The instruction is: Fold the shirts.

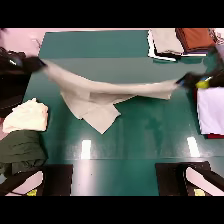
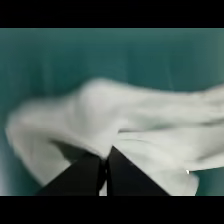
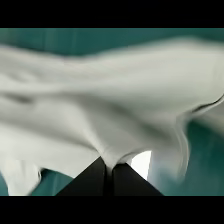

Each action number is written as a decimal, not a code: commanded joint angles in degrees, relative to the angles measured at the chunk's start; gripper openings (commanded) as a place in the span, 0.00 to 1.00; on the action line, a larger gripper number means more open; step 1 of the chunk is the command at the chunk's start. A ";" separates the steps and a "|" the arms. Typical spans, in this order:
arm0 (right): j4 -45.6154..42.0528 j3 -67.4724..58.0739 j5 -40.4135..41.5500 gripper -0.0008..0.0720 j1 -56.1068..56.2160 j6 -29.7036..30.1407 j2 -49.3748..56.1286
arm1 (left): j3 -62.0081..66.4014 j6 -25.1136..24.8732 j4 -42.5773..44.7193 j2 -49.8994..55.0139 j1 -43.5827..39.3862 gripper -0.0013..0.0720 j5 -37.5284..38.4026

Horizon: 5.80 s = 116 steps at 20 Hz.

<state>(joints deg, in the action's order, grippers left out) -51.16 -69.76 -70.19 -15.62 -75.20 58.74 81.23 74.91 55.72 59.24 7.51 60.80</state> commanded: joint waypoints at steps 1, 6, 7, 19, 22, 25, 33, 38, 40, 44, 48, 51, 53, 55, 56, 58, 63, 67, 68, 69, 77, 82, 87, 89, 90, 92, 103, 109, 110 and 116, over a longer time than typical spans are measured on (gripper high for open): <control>0.00 -17.22 0.33 0.04 -4.87 0.26 -9.03 | 15.21 0.09 0.09 -9.11 0.04 0.05 -2.49; 0.02 -36.17 -1.88 0.04 -13.77 0.02 -13.68 | 36.41 6.64 0.02 -12.41 0.02 0.05 -0.50; 0.07 -38.40 -2.43 0.04 -15.58 -0.74 -13.81 | 39.26 7.69 0.00 -12.41 0.04 0.05 -0.33; -8.13 -33.51 -14.38 0.04 -10.05 -5.42 2.08 | 18.23 8.59 -1.44 -1.51 -0.94 0.05 3.98; -21.00 -23.82 -14.12 0.04 -0.02 -7.23 10.82 | 11.56 7.34 0.17 9.51 -5.25 0.05 5.86; -23.02 -20.06 -12.87 0.04 4.92 -7.96 20.87 | 9.90 7.34 4.76 22.64 -8.46 0.05 5.70; -21.97 -34.29 -11.54 0.04 6.51 -9.68 39.30 | 10.62 10.47 2.49 35.69 -3.04 0.05 -1.64; -23.15 -31.45 -14.10 0.04 6.36 -7.63 36.17 | 10.27 3.85 3.91 35.69 -1.40 0.05 9.53; -24.09 -25.16 -12.22 0.04 6.71 -7.65 33.40 | 8.48 2.82 3.89 35.69 -1.60 0.05 10.40; -23.37 -13.62 -7.48 0.04 6.73 -7.72 29.46 | 3.04 2.78 3.91 35.69 -1.60 0.05 10.34; -20.74 -8.76 -4.44 0.56 6.36 -8.96 27.41 | 0.31 7.19 4.13 35.60 -1.57 0.78 9.49; -18.23 -8.81 -5.86 0.60 5.55 -8.98 24.48 | 0.31 10.23 8.26 33.73 -1.57 0.85 12.55; -19.08 -8.76 -8.39 0.60 5.55 -8.74 20.65 | -1.64 10.62 15.06 29.66 -1.57 0.85 16.61; -18.86 -7.23 -9.99 0.60 5.73 -8.41 15.41 | -9.51 11.72 19.91 21.64 -1.57 0.85 16.13; -18.88 -6.21 -10.16 0.60 6.25 -8.41 12.96 | -15.39 12.09 20.85 16.48 -1.57 0.85 14.95; -18.88 -3.43 -9.11 0.60 7.34 -8.37 8.22 | -27.87 12.48 19.93 6.47 -1.60 0.85 12.90; -18.86 1.66 -4.28 0.60 9.70 -8.39 2.51 | -50.88 15.76 13.05 -11.43 -1.60 0.85 13.57; -18.69 1.70 -4.79 0.60 10.19 -8.41 2.86 | -58.51 15.61 4.94 -13.25 -1.60 0.85 10.80; -18.71 1.70 -4.74 0.60 10.19 -8.41 2.84 | -59.67 14.53 2.32 -13.25 -1.60 0.85 8.70; -18.78 1.70 -4.79 0.60 10.19 -8.39 2.84 | -60.46 14.10 0.37 -13.25 -1.60 0.85 6.93; -21.68 2.64 -9.55 0.60 9.57 -8.72 2.49 | -61.42 10.67 -5.60 -13.27 -1.60 0.05 2.14; -28.98 21.00 -15.52 0.60 -3.65 -8.59 -3.72 | -58.62 8.50 -4.48 -13.27 -1.60 0.05 5.60; -20.39 39.12 -14.95 0.61 -21.86 -2.08 -2.58 | -58.27 7.50 -4.52 -13.25 -1.60 0.05 4.11; -15.65 42.45 -13.29 0.60 -24.20 -0.17 0.00 | -58.27 7.52 -4.52 -13.25 -1.60 0.05 4.17; -13.86 43.28 -12.31 0.60 -24.20 0.31 1.27 | -58.27 7.52 -4.52 -13.25 -1.60 0.05 4.13; -11.21 43.63 -10.54 0.60 -22.64 0.72 3.06 | -58.27 7.54 -4.52 -13.25 -1.60 0.05 4.13; -12.74 37.64 -8.46 0.04 -10.54 0.42 -11.19 | -57.22 11.65 1.42 -23.85 -1.60 0.05 11.65; -26.23 32.06 -18.18 0.04 -10.54 -1.36 -23.19 | -49.07 13.16 1.84 -31.28 -1.60 0.05 24.28; -26.25 31.39 -18.03 0.04 -10.54 -2.01 -23.50 | -47.47 13.11 1.84 -30.69 -1.60 0.05 22.43; -19.93 23.82 -10.05 0.04 -8.20 -2.45 -11.58 | -42.60 6.80 1.64 -16.55 -1.60 0.05 6.56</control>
<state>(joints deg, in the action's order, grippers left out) -72.71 -42.48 -84.09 -25.34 -77.28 42.24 36.16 85.10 57.36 36.56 5.87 75.07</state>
